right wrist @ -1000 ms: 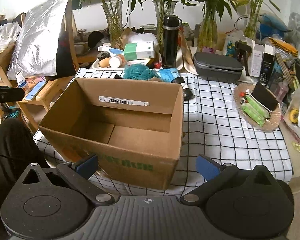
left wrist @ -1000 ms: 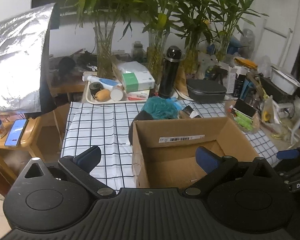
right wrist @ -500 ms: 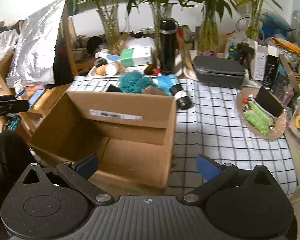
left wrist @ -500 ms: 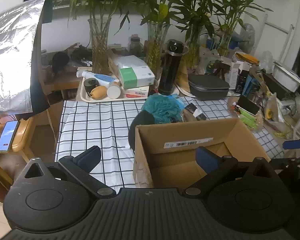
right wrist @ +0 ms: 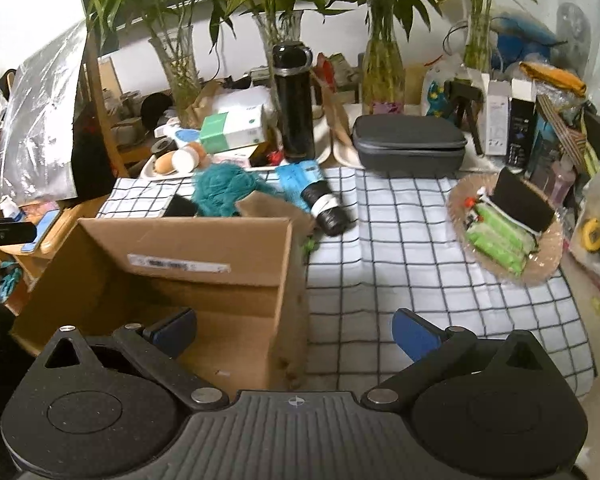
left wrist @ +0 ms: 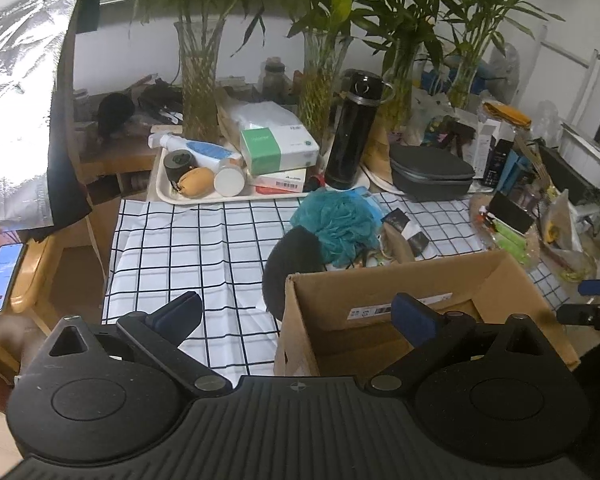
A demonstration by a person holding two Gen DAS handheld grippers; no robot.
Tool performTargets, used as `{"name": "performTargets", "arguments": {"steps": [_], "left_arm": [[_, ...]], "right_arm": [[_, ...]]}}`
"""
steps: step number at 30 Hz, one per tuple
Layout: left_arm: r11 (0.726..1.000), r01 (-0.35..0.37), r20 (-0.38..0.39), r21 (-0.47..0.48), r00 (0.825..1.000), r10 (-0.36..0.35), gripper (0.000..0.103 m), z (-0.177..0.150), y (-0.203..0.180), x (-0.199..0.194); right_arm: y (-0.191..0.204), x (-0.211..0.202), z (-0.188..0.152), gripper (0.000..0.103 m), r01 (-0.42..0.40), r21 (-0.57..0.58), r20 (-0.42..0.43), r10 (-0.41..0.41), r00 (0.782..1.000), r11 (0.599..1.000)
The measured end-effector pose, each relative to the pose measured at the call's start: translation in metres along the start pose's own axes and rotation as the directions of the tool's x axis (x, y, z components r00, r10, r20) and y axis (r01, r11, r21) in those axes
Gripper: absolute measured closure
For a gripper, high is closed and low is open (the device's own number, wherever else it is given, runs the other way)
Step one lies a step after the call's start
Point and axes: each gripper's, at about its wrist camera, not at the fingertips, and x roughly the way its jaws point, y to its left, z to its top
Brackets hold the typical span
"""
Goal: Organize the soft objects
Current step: 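Reach left tool to the black foam sponge while right tool reaches the black bag roll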
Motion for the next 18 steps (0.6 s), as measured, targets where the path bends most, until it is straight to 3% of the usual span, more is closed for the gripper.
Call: {"name": "performTargets", "arguments": {"steps": [6, 13, 18], "left_arm": [[1.000, 0.000, -0.008, -0.006, 1.000, 0.000, 0.000, 0.012, 0.010, 0.013], [0.999, 0.033, 0.013, -0.035, 0.999, -0.033, 0.000, 0.031, 0.032, 0.032], [0.988, 0.135, -0.008, -0.072, 0.991, -0.136, 0.000, 0.043, 0.049, 0.058]], "right_arm": [[-0.009, 0.009, 0.005, 0.000, 0.014, 0.009, 0.068, -0.014, 0.998, 1.000], [-0.024, 0.019, 0.023, 0.000, 0.030, -0.014, 0.088, -0.029, 0.996, 0.999], [-0.042, 0.033, 0.040, 0.000, 0.008, 0.015, 0.106, -0.010, 0.994, 1.000]]}}
